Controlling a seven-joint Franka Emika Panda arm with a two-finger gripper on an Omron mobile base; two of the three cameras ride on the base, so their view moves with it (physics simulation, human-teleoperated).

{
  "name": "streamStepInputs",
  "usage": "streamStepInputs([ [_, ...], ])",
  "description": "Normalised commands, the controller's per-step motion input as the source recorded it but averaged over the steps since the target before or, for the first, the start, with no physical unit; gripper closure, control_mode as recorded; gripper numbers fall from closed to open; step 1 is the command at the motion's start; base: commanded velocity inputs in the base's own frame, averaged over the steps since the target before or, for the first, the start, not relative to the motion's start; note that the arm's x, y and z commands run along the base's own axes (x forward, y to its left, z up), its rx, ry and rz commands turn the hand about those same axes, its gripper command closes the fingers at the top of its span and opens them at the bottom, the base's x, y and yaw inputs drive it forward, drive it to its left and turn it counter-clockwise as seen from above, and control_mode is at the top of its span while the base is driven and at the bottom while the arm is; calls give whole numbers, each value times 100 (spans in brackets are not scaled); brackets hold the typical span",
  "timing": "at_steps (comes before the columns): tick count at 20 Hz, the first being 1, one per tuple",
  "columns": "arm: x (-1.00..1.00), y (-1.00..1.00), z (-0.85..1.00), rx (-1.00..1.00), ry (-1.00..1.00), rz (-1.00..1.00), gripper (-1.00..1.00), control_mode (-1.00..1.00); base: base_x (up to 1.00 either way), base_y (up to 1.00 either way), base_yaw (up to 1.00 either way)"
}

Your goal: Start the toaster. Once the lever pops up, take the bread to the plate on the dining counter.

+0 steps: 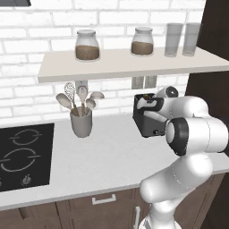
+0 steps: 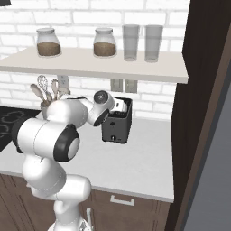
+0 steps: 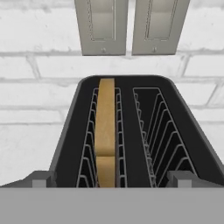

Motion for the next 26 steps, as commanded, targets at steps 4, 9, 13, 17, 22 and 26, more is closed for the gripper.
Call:
streamStepInputs([
  [4,6,0,0,0,2,0,-100,-100,0,0,0],
  [9,13,0,0,0,6,0,-100,-100,0,0,0],
  [13,17,0,0,0,9,0,-100,-100,0,0,0],
  [17,6,0,0,0,7,0,-100,-100,0,0,0],
  [22,1,0,0,0,4,0,-100,-100,0,0,0],
  [26,0,0,0,0,2,0,-100,-100,0,0,0],
])
